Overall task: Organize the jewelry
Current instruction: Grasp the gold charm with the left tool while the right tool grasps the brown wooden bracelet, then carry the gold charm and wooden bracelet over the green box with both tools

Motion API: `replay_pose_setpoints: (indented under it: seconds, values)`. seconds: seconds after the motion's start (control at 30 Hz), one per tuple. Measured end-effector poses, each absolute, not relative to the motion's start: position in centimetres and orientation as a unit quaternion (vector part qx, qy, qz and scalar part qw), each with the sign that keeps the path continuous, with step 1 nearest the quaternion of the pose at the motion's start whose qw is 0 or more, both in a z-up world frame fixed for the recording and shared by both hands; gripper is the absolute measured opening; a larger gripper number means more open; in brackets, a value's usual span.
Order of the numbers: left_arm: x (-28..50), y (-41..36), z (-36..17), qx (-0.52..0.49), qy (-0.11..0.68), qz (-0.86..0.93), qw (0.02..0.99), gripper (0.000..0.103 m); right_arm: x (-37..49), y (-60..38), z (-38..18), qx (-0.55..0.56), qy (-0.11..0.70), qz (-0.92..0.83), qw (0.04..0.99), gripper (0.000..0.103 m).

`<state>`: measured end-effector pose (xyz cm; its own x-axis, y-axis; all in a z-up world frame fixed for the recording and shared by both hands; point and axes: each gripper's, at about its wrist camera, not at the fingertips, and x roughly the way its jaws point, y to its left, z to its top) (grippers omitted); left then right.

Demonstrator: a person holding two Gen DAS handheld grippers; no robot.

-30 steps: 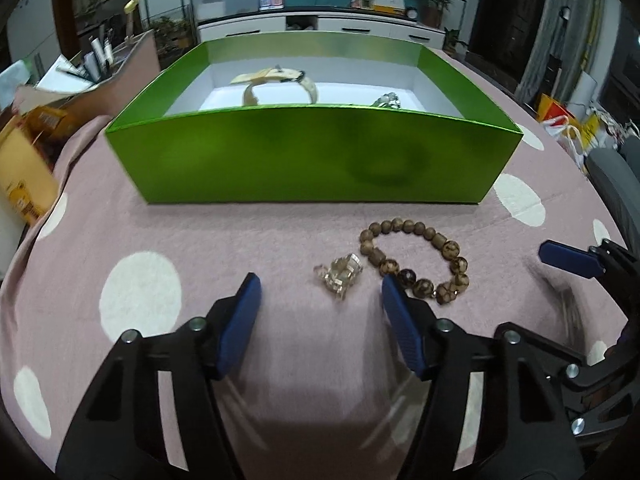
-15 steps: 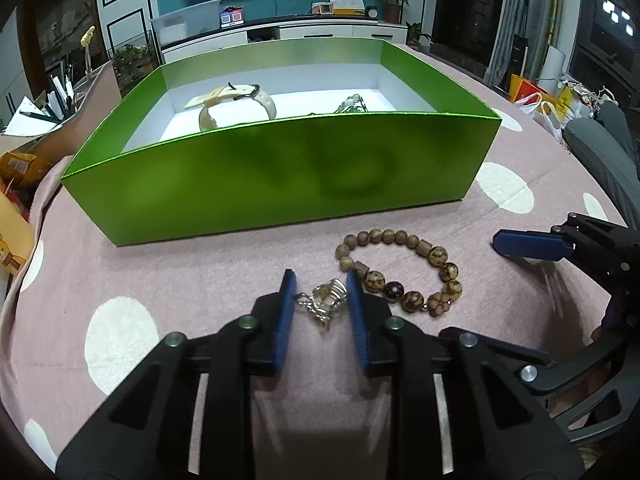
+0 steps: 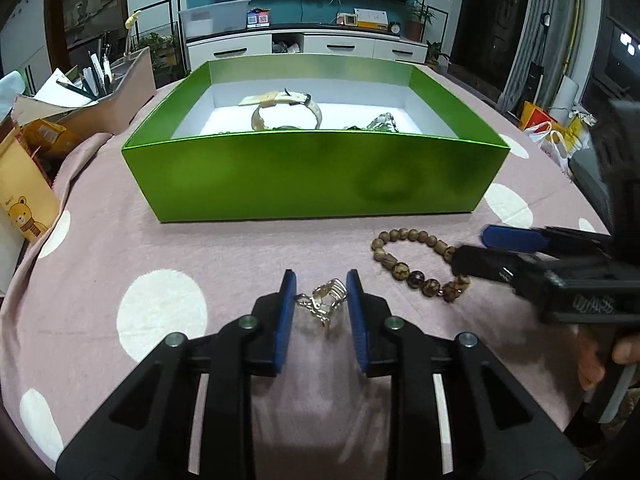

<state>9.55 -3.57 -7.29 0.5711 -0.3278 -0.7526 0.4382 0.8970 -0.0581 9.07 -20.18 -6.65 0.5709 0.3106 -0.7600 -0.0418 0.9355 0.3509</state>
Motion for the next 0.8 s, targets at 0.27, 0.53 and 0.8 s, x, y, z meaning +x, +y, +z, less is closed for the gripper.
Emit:
replay_pose_setpoints:
  seconds: [0.27, 0.53, 0.8]
  values:
    - [8.7, -3.7, -6.8, 0.060, 0.407, -0.227, 0.883, 0.025, 9.9, -17.4, -6.6, 0.039, 0.460, 0.039, 0.886, 0.046]
    - [8.2, -3.6, -6.6, 0.056, 0.409, -0.228, 0.882, 0.025, 9.5, -15.6, -7.0, -0.021, 0.451, 0.046, 0.891, 0.011]
    - [7.8, -3.2, -5.8, 0.050, 0.402, -0.226, 0.886, 0.025, 8.8, -16.5, -6.2, 0.036, 0.449, 0.074, 0.890, 0.011]
